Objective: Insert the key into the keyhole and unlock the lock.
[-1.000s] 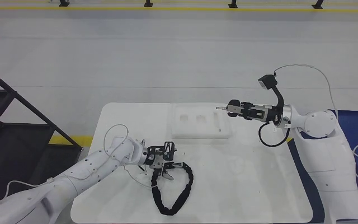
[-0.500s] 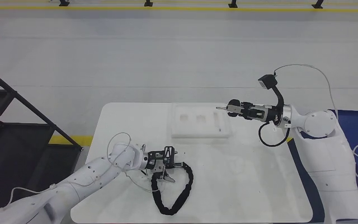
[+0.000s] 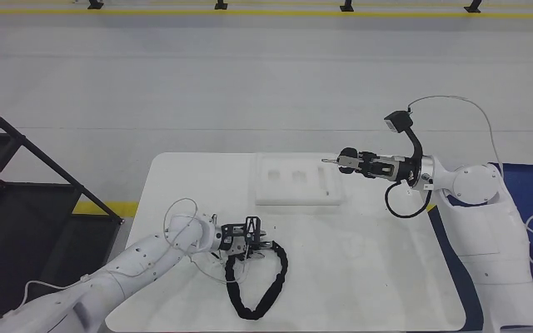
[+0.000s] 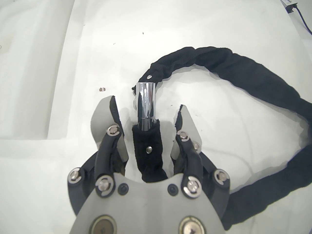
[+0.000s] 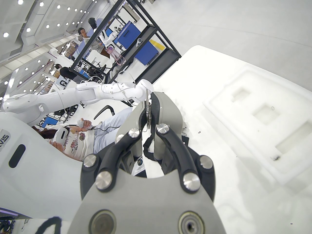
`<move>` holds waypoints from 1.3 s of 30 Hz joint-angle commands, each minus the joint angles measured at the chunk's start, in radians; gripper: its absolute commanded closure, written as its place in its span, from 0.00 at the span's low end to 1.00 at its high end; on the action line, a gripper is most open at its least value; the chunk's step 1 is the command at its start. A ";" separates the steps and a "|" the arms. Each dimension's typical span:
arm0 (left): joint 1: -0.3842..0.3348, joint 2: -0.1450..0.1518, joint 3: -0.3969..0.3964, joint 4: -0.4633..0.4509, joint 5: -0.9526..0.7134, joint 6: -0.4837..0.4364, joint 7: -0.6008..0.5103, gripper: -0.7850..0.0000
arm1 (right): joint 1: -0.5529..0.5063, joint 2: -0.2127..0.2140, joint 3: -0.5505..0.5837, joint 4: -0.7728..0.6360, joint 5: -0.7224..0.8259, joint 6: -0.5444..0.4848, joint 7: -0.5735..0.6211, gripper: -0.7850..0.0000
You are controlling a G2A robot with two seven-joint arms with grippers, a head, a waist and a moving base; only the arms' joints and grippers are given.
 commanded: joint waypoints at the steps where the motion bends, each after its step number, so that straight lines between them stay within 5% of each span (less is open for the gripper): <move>1: 0.001 -0.006 -0.004 0.010 -0.001 -0.002 -0.005 0.62 | 0.000 0.000 0.000 0.000 0.000 0.000 0.000 1.00; 3: 0.003 -0.012 -0.009 0.018 -0.003 -0.003 -0.007 0.71 | 0.000 0.000 0.000 0.000 0.000 0.000 0.000 1.00; 5: 0.004 -0.017 -0.013 0.024 -0.004 -0.009 -0.010 0.98 | 0.000 0.000 0.000 0.000 0.000 0.000 0.000 1.00; 6: 0.005 -0.019 -0.015 0.027 -0.004 -0.013 -0.010 1.00 | 0.000 0.000 0.000 0.000 0.000 0.000 0.000 1.00; 10: 0.002 -0.023 -0.029 0.025 -0.007 -0.046 0.005 1.00 | 0.000 0.000 0.000 0.000 0.000 0.000 0.000 1.00; 21: -0.015 0.006 -0.127 0.042 -0.044 -0.265 0.294 1.00 | 0.000 0.000 0.000 0.000 0.000 0.000 0.000 1.00; 39: -0.108 0.069 -0.196 -0.128 0.021 -0.269 0.525 1.00 | -0.031 0.016 -0.056 -0.164 -0.094 0.130 0.108 1.00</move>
